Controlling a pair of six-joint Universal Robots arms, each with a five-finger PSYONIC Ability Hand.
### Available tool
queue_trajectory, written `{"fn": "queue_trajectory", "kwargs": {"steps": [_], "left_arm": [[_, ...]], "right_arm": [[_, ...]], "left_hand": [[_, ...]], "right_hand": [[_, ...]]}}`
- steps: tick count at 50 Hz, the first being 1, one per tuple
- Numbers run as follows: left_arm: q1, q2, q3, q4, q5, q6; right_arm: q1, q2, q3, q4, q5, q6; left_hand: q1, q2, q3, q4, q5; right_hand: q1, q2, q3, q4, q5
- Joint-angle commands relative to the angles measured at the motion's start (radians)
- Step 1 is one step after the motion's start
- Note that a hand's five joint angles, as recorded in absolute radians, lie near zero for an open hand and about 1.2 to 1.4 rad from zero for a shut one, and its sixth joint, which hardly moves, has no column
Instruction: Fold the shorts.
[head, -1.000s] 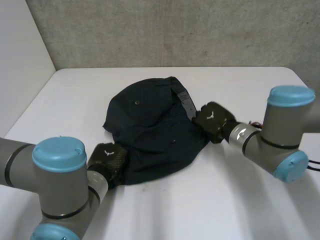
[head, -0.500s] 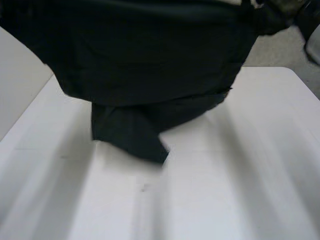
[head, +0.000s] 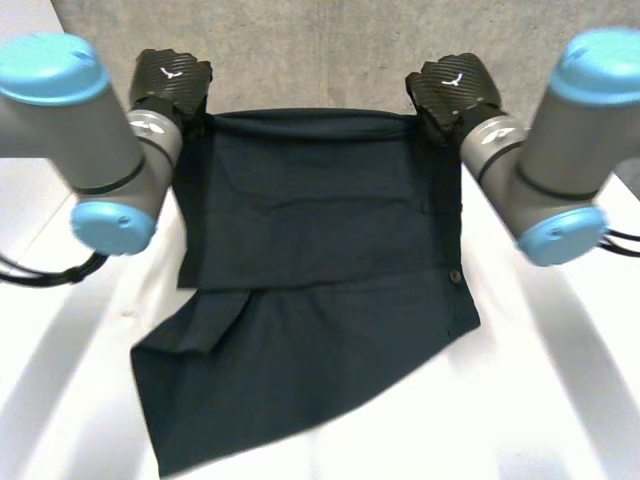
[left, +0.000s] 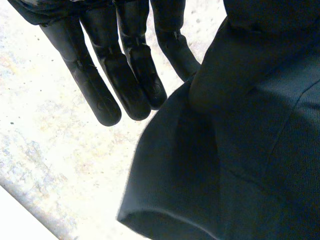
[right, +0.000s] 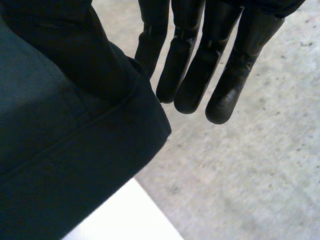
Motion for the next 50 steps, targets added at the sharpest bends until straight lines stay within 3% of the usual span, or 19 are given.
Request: {"fn": "queue_trajectory", "kwargs": {"steps": [1, 2, 3, 4, 9, 12, 16, 23, 25, 29, 34, 44, 50], "left_arm": [[0.006, -0.330, 0.460, 0.020, -0.005, 0.065], [0.004, -0.367, 0.510, 0.039, -0.012, 0.066], [0.004, -0.376, 0.522, 0.047, -0.014, 0.066], [0.004, -0.375, 0.522, 0.056, -0.017, 0.065], [-0.006, -0.330, 0.441, 0.050, -0.073, 0.043], [-0.003, -0.192, 0.271, 0.004, -0.103, -0.012], [0.003, -0.004, -0.045, -0.031, -0.081, -0.113], [-0.005, 0.340, -0.604, -0.052, 0.080, -0.212], [-0.005, 0.453, -0.778, -0.052, 0.136, -0.216], [-0.005, 0.610, -1.021, -0.049, 0.170, -0.216], [-0.003, 0.718, -1.213, -0.046, 0.169, -0.218], [0.004, 0.653, -1.334, -0.016, 0.170, -0.218], [0.004, 0.589, -1.334, 0.038, 0.163, -0.215]], "right_arm": [[0.015, 0.200, -0.061, -0.412, 0.009, -0.013], [0.015, 0.220, -0.067, -0.444, 0.015, -0.025], [0.015, 0.225, -0.070, -0.442, 0.014, -0.032], [0.015, 0.227, -0.073, -0.437, 0.013, -0.037], [0.016, 0.155, -0.021, -0.353, 0.018, -0.028], [0.007, 0.049, 0.072, -0.253, 0.014, -0.008], [0.001, -0.066, 0.189, -0.106, 0.000, 0.013], [-0.017, -0.218, 0.401, 0.233, -0.048, 0.020], [-0.024, -0.232, 0.477, 0.297, -0.071, 0.020], [-0.030, -0.255, 0.606, 0.295, -0.141, 0.014], [-0.043, -0.275, 0.709, 0.247, -0.197, 0.006], [-0.031, -0.166, 0.731, -0.009, -0.194, 0.004], [-0.030, -0.120, 0.703, -0.047, -0.195, 0.004]], "left_hand": [[0.194, 0.128, 0.140, 0.123, 0.176], [-0.493, -0.559, -0.547, -0.564, -0.511], [-0.811, -0.876, -0.865, -0.881, -0.829], [-0.959, -1.024, -1.013, -1.029, -0.977], [-0.958, -1.024, -1.012, -1.028, -0.976], [-0.958, -1.024, -1.012, -1.028, -0.976], [-0.920, -0.985, -0.974, -0.990, -0.938], [-0.867, -0.933, -0.921, -0.938, -0.885], [-0.788, -0.854, -0.842, -0.859, -0.806], [-0.659, -0.724, -0.713, -0.729, -0.677], [-0.603, -0.668, -0.656, -0.673, -0.621], [-0.614, -0.680, -0.668, -0.685, -0.632], [-0.620, -0.686, -0.674, -0.691, -0.638]], "right_hand": [[-0.370, -0.589, -0.593, -0.603, -0.554], [-0.781, -1.000, -1.004, -1.014, -0.965], [-0.781, -1.000, -1.004, -1.014, -0.965], [-0.781, -1.000, -1.004, -1.014, -0.965], [-0.781, -1.000, -1.004, -1.014, -0.965], [-0.781, -1.000, -1.004, -1.014, -0.965], [-0.781, -1.000, -1.004, -1.014, -0.965], [-0.781, -1.000, -1.004, -1.014, -0.965], [-0.675, -0.894, -0.898, -0.908, -0.859], [-0.408, -0.626, -0.631, -0.641, -0.592], [-0.351, -0.570, -0.574, -0.584, -0.535], [-0.424, -0.643, -0.647, -0.657, -0.608], [-0.410, -0.629, -0.633, -0.643, -0.594]]}}
